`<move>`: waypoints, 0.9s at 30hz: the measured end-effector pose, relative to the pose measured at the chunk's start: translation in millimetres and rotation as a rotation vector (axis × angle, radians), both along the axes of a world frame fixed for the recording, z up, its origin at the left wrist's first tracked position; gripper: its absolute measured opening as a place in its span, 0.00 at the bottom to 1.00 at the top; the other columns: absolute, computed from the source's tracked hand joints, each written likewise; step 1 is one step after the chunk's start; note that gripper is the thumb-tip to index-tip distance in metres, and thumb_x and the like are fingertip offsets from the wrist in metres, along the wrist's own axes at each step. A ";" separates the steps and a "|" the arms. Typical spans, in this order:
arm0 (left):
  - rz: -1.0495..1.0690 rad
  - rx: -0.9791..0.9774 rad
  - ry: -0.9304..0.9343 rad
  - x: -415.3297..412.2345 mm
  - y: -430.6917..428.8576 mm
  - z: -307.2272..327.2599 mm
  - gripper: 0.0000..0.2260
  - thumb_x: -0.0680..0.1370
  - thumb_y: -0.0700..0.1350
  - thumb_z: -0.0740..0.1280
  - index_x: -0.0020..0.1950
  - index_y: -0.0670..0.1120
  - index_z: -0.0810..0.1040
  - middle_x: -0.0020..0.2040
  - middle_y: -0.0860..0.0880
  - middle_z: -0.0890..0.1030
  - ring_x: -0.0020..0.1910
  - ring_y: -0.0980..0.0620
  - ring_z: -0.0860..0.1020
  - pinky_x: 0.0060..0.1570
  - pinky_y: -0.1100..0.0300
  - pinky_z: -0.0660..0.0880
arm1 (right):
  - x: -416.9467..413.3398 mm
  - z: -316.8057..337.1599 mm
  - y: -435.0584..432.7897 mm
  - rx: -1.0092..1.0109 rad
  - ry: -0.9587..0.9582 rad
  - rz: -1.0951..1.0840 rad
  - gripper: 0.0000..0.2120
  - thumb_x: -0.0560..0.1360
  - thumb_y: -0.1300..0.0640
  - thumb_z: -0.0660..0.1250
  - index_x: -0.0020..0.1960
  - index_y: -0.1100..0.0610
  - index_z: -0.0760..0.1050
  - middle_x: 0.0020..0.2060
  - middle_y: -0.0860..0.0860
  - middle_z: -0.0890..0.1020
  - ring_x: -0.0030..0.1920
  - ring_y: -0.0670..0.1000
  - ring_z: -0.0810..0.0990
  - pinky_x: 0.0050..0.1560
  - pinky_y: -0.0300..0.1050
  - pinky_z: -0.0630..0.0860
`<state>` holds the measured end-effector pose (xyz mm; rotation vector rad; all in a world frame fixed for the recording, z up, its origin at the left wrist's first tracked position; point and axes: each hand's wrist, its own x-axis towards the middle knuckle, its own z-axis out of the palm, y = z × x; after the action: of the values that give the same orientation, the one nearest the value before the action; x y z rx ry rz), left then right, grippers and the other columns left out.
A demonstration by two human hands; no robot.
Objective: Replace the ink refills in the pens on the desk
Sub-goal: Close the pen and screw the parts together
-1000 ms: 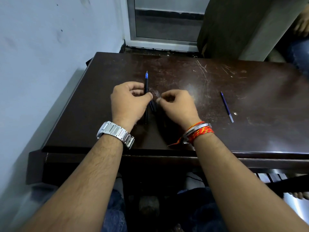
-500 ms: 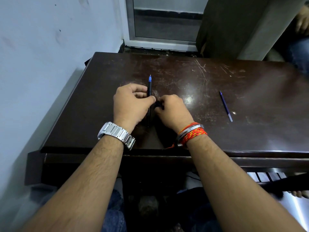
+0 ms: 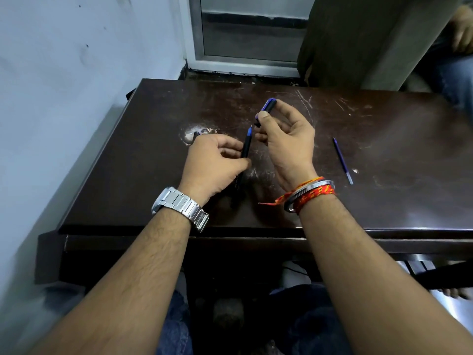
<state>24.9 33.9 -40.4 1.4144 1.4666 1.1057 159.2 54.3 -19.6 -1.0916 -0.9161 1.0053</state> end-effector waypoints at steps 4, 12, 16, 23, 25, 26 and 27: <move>-0.015 -0.001 -0.011 1.2 -2.1 1.3 0.10 0.61 0.46 0.77 0.41 0.52 0.85 0.38 0.54 0.87 0.39 0.54 0.86 0.45 0.48 0.84 | -0.9 -1.8 0.0 -0.009 -0.004 0.052 0.14 0.77 0.64 0.70 0.61 0.58 0.78 0.42 0.54 0.85 0.38 0.44 0.83 0.43 0.41 0.82; 0.035 0.039 -0.039 -0.7 -1.5 2.3 0.10 0.66 0.41 0.78 0.46 0.51 0.85 0.37 0.54 0.87 0.39 0.59 0.85 0.43 0.57 0.82 | -4.4 -9.8 2.8 -0.010 -0.070 0.186 0.17 0.77 0.63 0.69 0.64 0.51 0.75 0.40 0.51 0.86 0.41 0.48 0.83 0.41 0.41 0.79; 0.074 0.069 -0.048 -0.4 -1.5 3.7 0.14 0.69 0.41 0.79 0.52 0.51 0.84 0.40 0.53 0.87 0.42 0.59 0.85 0.48 0.59 0.82 | -6.1 -10.4 1.5 -0.008 -0.086 0.278 0.18 0.78 0.64 0.67 0.62 0.47 0.75 0.39 0.50 0.86 0.39 0.46 0.83 0.39 0.38 0.78; 0.109 0.132 -0.029 -1.2 -2.1 7.4 0.19 0.70 0.40 0.79 0.60 0.46 0.81 0.42 0.56 0.85 0.42 0.63 0.84 0.47 0.66 0.80 | -8.6 -8.7 -0.4 -0.068 -0.027 0.361 0.17 0.80 0.65 0.62 0.65 0.51 0.74 0.42 0.61 0.77 0.40 0.55 0.76 0.39 0.46 0.77; 0.108 0.142 -0.043 -0.2 -2.7 8.0 0.20 0.71 0.40 0.79 0.62 0.45 0.80 0.42 0.56 0.85 0.41 0.64 0.84 0.43 0.69 0.79 | -8.3 -8.9 -1.4 -0.063 -0.062 0.366 0.17 0.79 0.63 0.65 0.66 0.49 0.73 0.40 0.59 0.78 0.35 0.49 0.75 0.36 0.43 0.76; 0.104 0.143 -0.044 0.4 -3.0 8.1 0.20 0.71 0.40 0.79 0.61 0.45 0.80 0.42 0.55 0.85 0.41 0.64 0.84 0.42 0.70 0.79 | -7.8 -9.4 -1.7 -0.050 -0.091 0.358 0.18 0.79 0.62 0.67 0.66 0.49 0.73 0.39 0.57 0.80 0.34 0.47 0.76 0.35 0.42 0.76; 0.101 0.143 -0.042 0.8 -3.3 8.1 0.20 0.70 0.40 0.79 0.61 0.45 0.81 0.43 0.54 0.86 0.41 0.63 0.84 0.42 0.69 0.79 | -7.1 -9.8 -1.7 -0.037 -0.110 0.344 0.19 0.78 0.63 0.68 0.66 0.50 0.73 0.38 0.54 0.82 0.33 0.45 0.77 0.34 0.41 0.76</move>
<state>25.7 30.5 -32.3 1.4176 1.4666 1.3182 152.2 52.6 -29.4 -1.0482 -1.2063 1.2565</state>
